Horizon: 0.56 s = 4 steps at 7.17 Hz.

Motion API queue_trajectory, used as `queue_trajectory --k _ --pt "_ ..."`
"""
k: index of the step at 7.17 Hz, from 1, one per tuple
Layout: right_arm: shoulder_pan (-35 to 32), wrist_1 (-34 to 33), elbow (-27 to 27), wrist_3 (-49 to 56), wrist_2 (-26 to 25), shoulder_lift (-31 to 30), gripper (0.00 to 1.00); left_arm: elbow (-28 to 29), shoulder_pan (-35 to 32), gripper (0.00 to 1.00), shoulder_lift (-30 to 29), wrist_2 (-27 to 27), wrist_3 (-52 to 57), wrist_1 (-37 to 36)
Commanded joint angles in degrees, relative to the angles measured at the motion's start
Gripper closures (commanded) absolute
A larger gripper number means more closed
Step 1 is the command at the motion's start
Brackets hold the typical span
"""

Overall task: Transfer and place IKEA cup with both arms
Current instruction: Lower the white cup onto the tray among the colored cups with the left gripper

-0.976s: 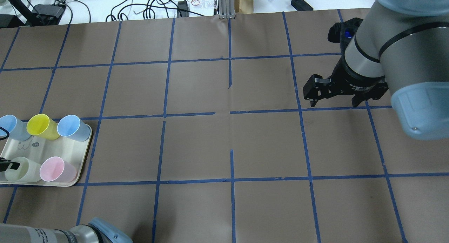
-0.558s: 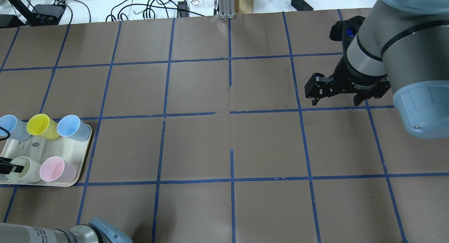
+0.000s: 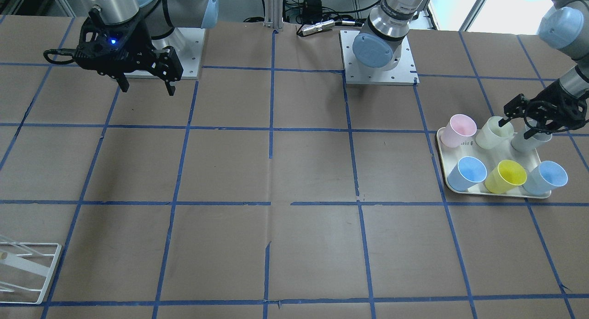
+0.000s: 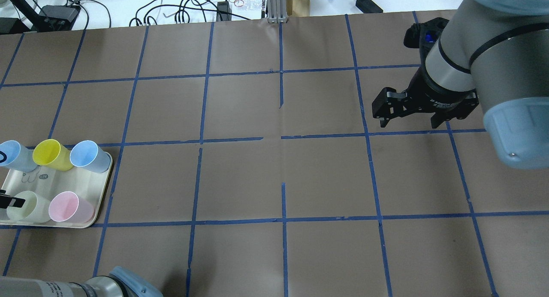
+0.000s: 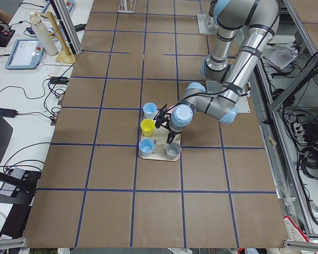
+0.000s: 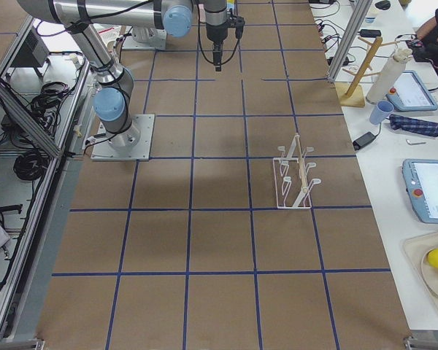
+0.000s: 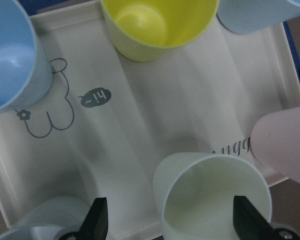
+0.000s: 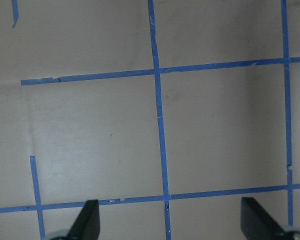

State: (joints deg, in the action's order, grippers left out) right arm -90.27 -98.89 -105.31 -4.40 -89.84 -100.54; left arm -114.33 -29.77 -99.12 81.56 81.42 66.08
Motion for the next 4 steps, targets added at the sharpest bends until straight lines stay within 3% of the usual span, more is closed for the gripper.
queue_trajectory --k 1,3,4 --pt "-0.17 0.01 -0.07 -0.17 0.63 -0.01 0.0 0.16 -2.82 0.1 4.09 0.0 -3.69 1.84" --pt "-0.09 -0.16 -0.07 -0.26 0.55 -0.01 0.0 3.65 -8.35 0.0 10.67 0.0 -15.53 10.15" --pt "-0.26 -0.25 -0.07 -0.26 0.54 -0.01 0.0 5.94 -12.12 0.0 13.58 -0.26 -24.99 16.21"
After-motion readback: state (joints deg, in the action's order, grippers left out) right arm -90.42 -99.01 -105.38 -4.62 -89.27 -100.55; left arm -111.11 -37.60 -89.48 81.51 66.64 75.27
